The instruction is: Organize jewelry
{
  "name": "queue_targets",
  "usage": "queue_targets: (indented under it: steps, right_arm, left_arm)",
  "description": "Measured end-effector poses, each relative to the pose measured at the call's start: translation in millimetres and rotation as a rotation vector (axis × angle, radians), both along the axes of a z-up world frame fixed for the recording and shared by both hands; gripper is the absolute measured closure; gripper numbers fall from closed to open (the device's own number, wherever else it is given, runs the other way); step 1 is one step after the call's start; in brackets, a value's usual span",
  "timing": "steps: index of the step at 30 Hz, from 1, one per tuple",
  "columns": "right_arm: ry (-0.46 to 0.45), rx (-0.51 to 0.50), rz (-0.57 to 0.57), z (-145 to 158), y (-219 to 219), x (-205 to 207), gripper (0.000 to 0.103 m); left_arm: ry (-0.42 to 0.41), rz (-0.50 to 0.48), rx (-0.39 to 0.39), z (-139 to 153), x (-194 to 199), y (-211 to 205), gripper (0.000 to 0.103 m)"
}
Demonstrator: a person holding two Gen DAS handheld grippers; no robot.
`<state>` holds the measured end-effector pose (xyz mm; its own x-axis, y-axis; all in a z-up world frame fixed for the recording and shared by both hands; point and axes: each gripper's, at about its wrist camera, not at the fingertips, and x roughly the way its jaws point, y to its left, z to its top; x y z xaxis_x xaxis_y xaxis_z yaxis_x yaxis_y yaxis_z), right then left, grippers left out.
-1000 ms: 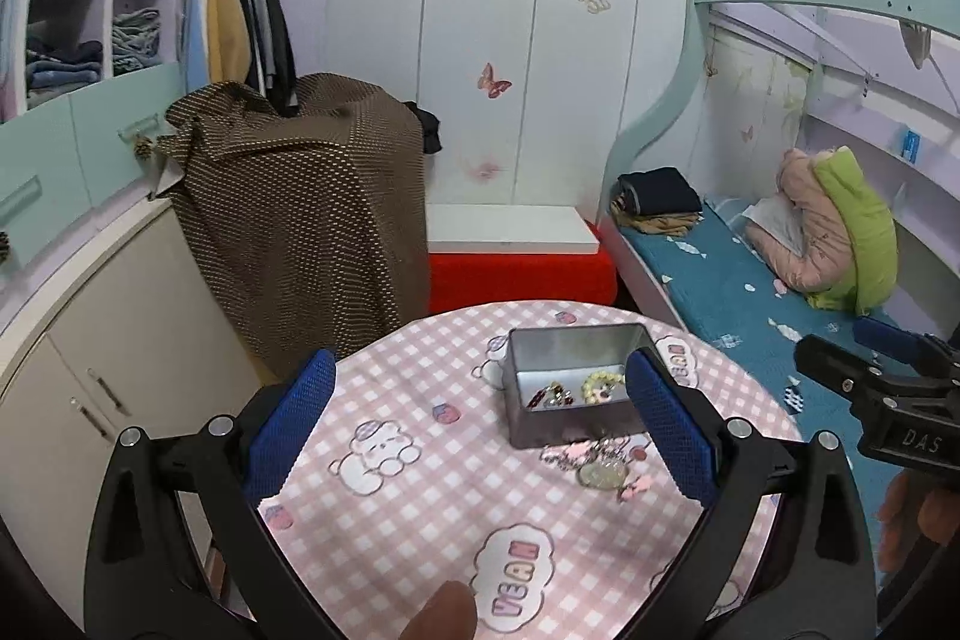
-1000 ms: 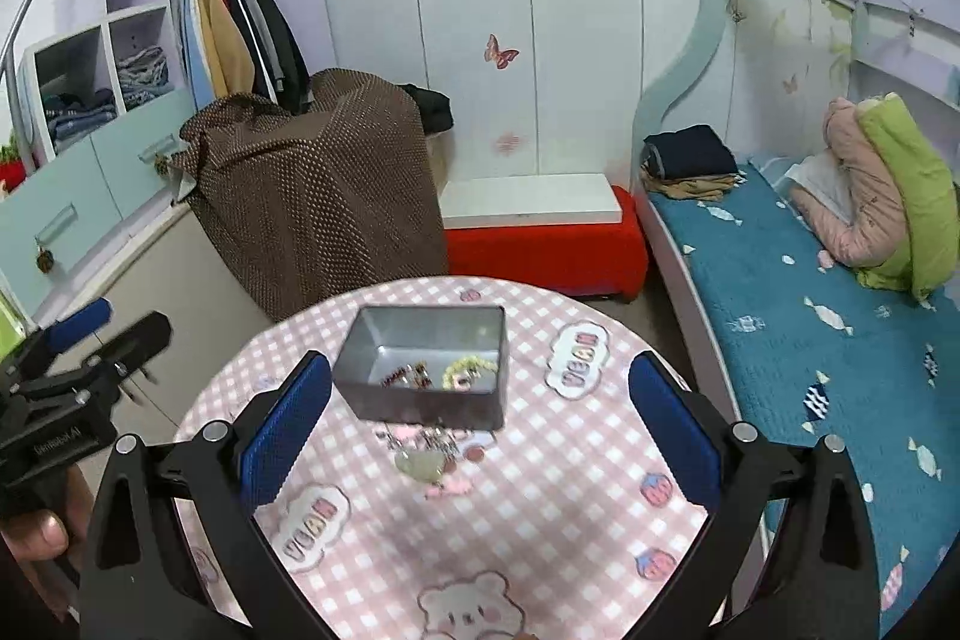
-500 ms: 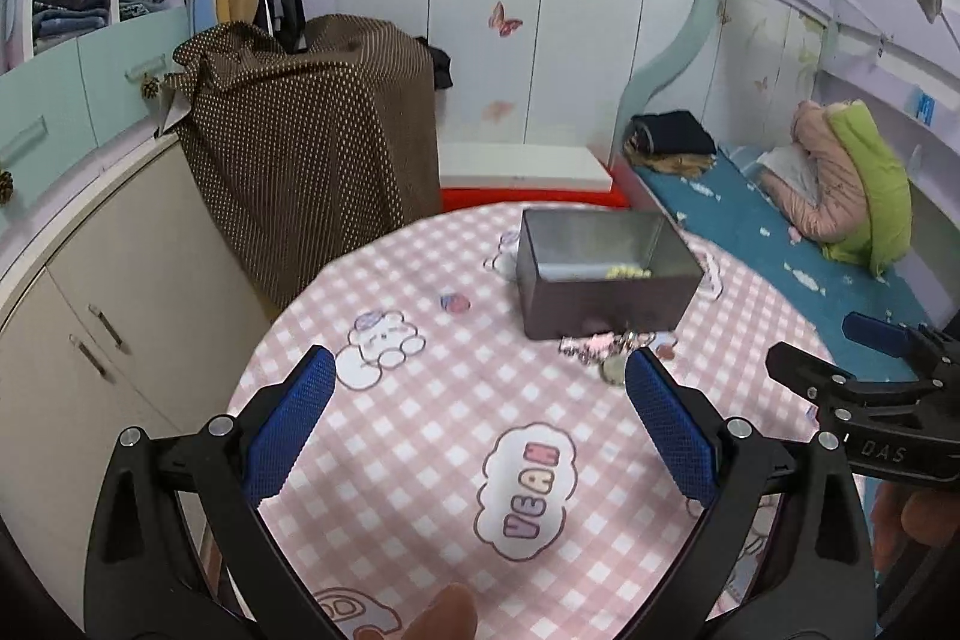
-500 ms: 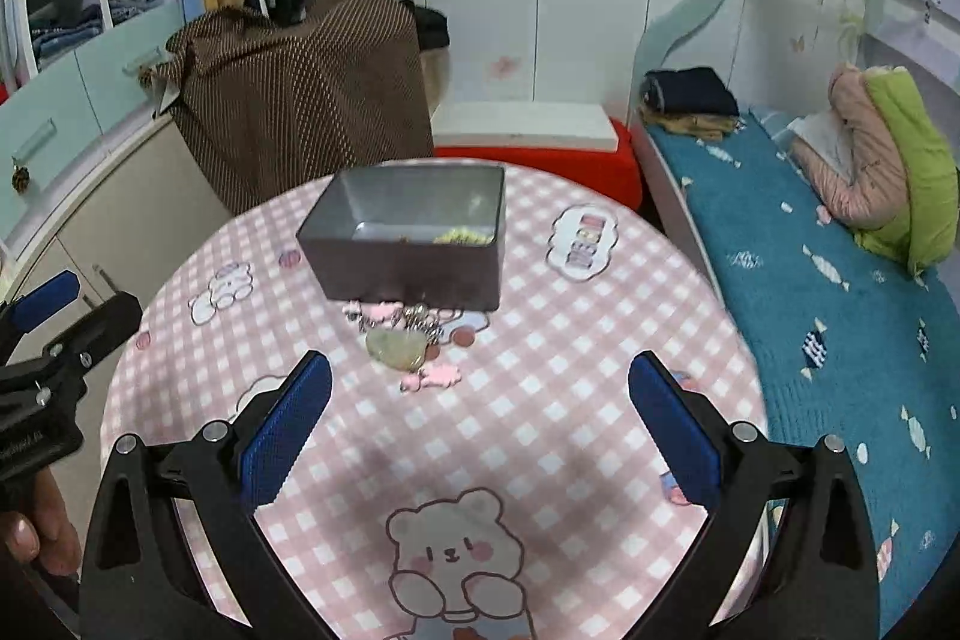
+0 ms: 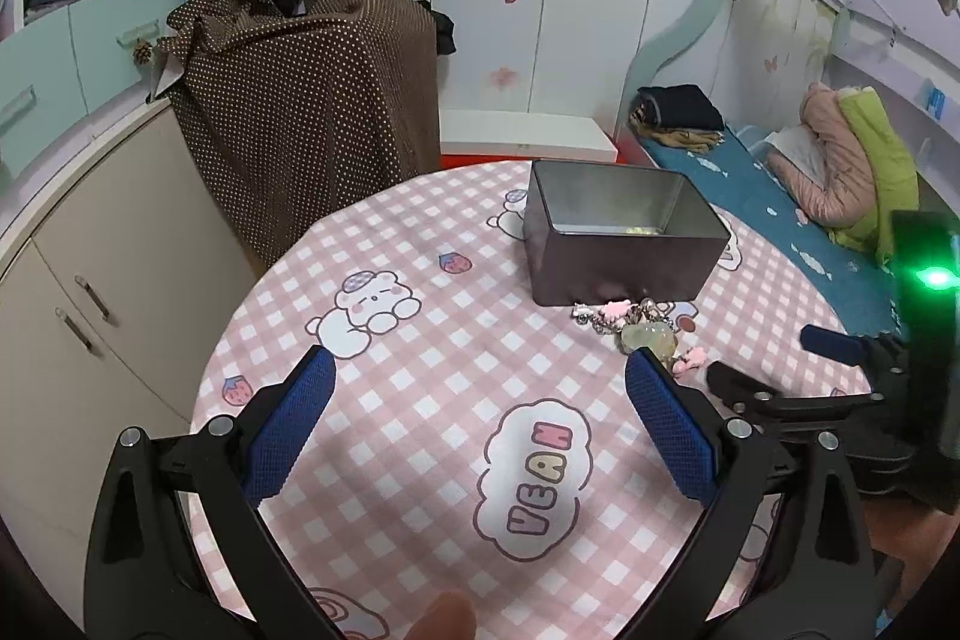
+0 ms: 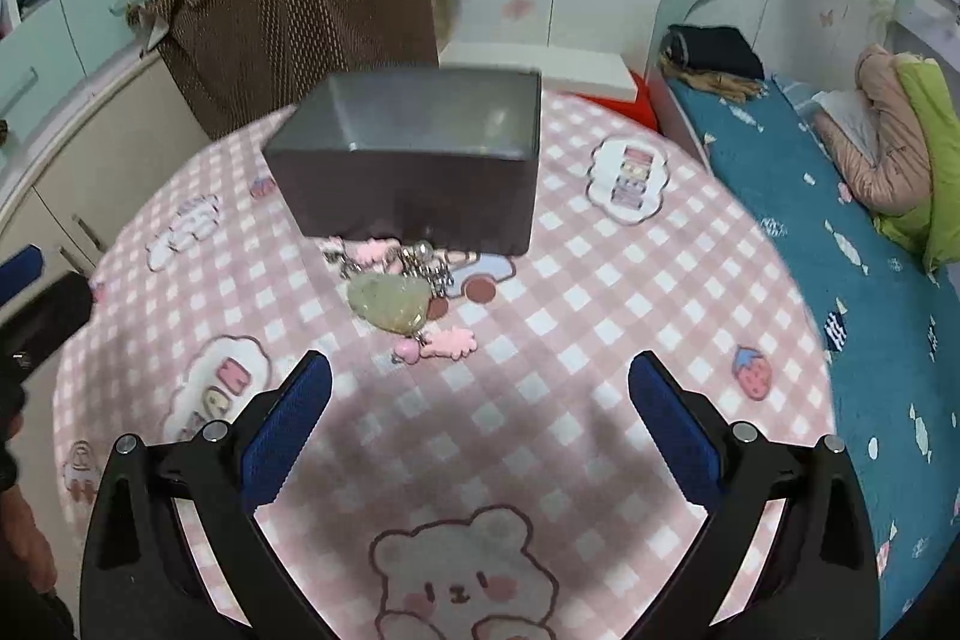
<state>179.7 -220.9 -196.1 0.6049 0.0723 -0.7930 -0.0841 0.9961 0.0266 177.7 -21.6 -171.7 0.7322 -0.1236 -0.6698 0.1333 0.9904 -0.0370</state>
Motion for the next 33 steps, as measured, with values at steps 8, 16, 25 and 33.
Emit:
queue_targets:
  steps: [8,16,25,33]
  right_arm:
    - [0.037,-0.009,0.012,-20.5,2.6,17.2,0.015]
    - [0.044,-0.034,0.038,-30.9,6.4,23.2,0.047]
    - [0.030,-0.021,0.056,-29.2,-2.6,22.0,0.068]
    - [0.010,-0.002,0.036,-23.4,-27.4,11.1,0.068]
  left_arm:
    - [0.023,-0.017,0.014,-8.6,12.1,-8.4,0.006]
    - [0.045,-0.026,0.012,-14.4,20.1,-11.5,0.006]
    - [0.073,-0.043,0.015,-23.0,26.9,-19.7,0.006]
    - [0.105,-0.115,0.028,-33.2,41.2,-57.2,0.006]
